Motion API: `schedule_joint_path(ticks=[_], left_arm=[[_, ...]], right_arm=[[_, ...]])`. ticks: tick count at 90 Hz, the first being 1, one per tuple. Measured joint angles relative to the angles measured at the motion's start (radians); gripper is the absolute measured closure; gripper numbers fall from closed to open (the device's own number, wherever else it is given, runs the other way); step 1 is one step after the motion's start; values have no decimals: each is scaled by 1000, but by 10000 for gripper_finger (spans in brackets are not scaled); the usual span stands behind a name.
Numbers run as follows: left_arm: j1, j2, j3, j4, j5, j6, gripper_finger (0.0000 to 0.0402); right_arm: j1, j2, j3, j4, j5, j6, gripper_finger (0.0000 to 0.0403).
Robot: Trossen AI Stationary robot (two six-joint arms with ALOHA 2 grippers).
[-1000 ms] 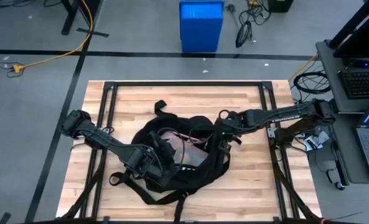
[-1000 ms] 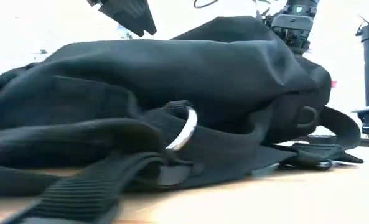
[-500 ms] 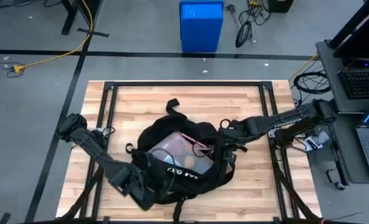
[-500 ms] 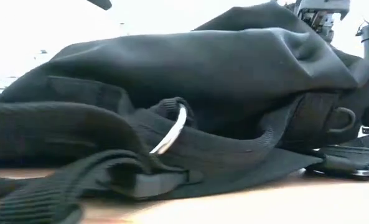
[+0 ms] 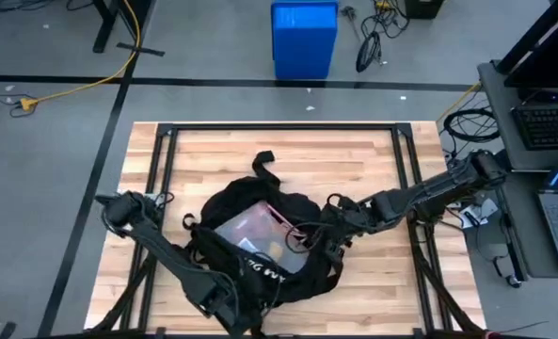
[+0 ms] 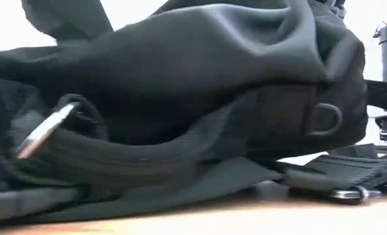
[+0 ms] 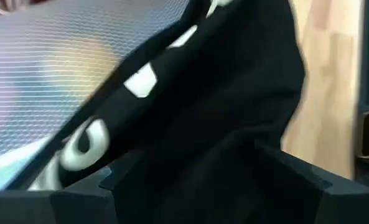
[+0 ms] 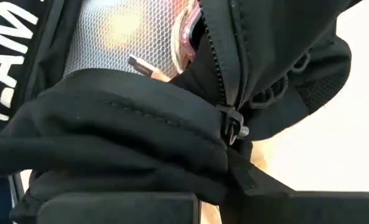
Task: Unpack backpack
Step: Close the black backpack
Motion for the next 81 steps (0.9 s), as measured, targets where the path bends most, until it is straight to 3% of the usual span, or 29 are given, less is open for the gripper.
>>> schedule_joint_path(ticks=[22,57,81], left_arm=[[17,56,0,-19,-109,-3,155],[138,59,0,-553,-323,-171,155],[183,2,3,-635,-372,-210,155]], right_arm=[[30,1,0,-2,28,14,401],[209,1,0,32,30,179,401],[273,2,0,88,22,189,401]])
